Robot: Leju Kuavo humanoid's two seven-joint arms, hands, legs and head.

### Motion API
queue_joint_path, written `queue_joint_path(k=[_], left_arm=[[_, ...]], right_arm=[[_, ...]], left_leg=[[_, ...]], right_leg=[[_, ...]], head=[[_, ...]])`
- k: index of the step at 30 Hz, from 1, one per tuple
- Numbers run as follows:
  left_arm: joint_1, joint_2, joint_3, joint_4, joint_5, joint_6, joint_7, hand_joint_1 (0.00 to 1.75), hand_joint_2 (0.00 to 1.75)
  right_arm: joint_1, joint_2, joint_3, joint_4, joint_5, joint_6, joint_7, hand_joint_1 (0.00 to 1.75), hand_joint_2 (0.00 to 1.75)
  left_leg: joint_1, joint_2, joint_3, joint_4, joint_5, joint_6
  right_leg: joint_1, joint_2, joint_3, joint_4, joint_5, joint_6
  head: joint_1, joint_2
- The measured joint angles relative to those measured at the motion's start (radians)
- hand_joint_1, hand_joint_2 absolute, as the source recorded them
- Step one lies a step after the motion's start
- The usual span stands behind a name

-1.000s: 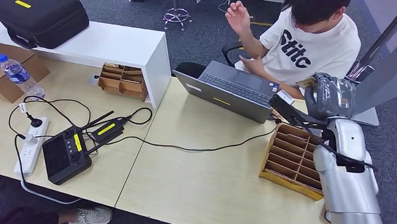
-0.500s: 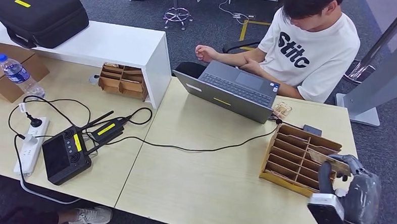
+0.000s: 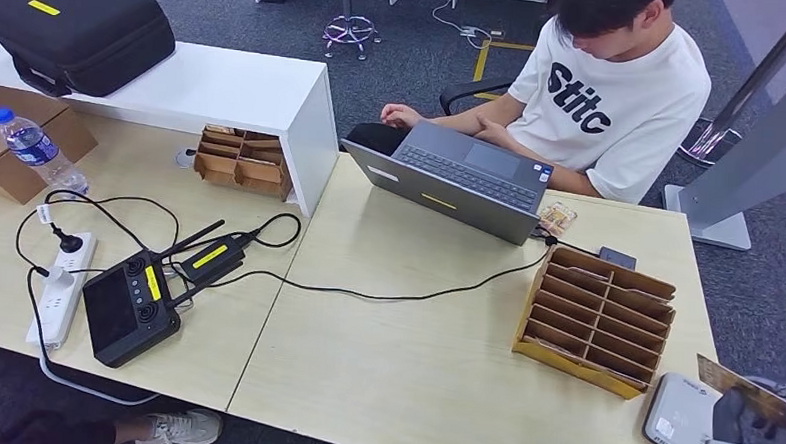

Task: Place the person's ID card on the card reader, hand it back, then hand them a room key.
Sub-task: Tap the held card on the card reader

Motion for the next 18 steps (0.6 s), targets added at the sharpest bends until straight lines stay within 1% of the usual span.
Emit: queue_joint_path(k=[4, 8, 10, 14, 18], left_arm=[[0.001, 0.0, 0.005, 0.0, 0.0, 0.001, 0.001, 0.0, 1.75], [0.001, 0.0, 0.005, 0.0, -0.004, 0.003, 0.007, 0.0, 1.75], [0.001, 0.0, 0.006, 0.0, -0.006, 0.002, 0.009, 0.0, 1.75], [0.001, 0.0, 0.008, 0.0, -0.008, -0.001, 0.011, 0.0, 1.75], [0.001, 0.0, 0.012, 0.0, -0.013, -0.003, 0.011, 0.0, 1.75]], right_arm=[[0.003, 0.006, -0.014, 0.0, 0.018, -0.01, 0.007, 1.75, 1.75], [-0.001, 0.009, -0.016, 0.025, 0.164, -0.081, 0.082, 1.75, 1.75], [-0.008, 0.008, -0.016, 0.062, 0.2, -0.093, 0.114, 1.75, 1.75], [-0.026, -0.004, -0.016, 0.149, 0.227, -0.067, 0.159, 1.75, 1.75], [-0.033, -0.03, -0.013, 0.211, 0.258, -0.004, 0.199, 1.75, 1.75]], left_leg=[[0.0, 0.0, 0.0, 0.0, 0.0, 0.0], [0.0, 0.0, 0.0, 0.0, 0.0, 0.0], [0.0, 0.0, 0.0, 0.0, 0.0, 0.0], [0.0, 0.0, 0.0, 0.0, 0.0, 0.0], [0.0, 0.0, 0.001, 0.0, 0.0, 0.0]], right_leg=[[0.0, 0.0, 0.0, 0.0, 0.0, 0.0], [0.0, 0.0, 0.0, 0.0, 0.0, 0.0], [0.0, 0.0, 0.001, 0.0, 0.0, 0.0], [0.0, 0.0, 0.001, 0.0, 0.0, 0.0], [0.0, 0.0, 0.001, 0.0, 0.0, 0.0]], head=[[0.0, 0.0], [0.0, 0.0], [0.0, 0.0], [0.0, 0.0], [0.0, 0.0]])
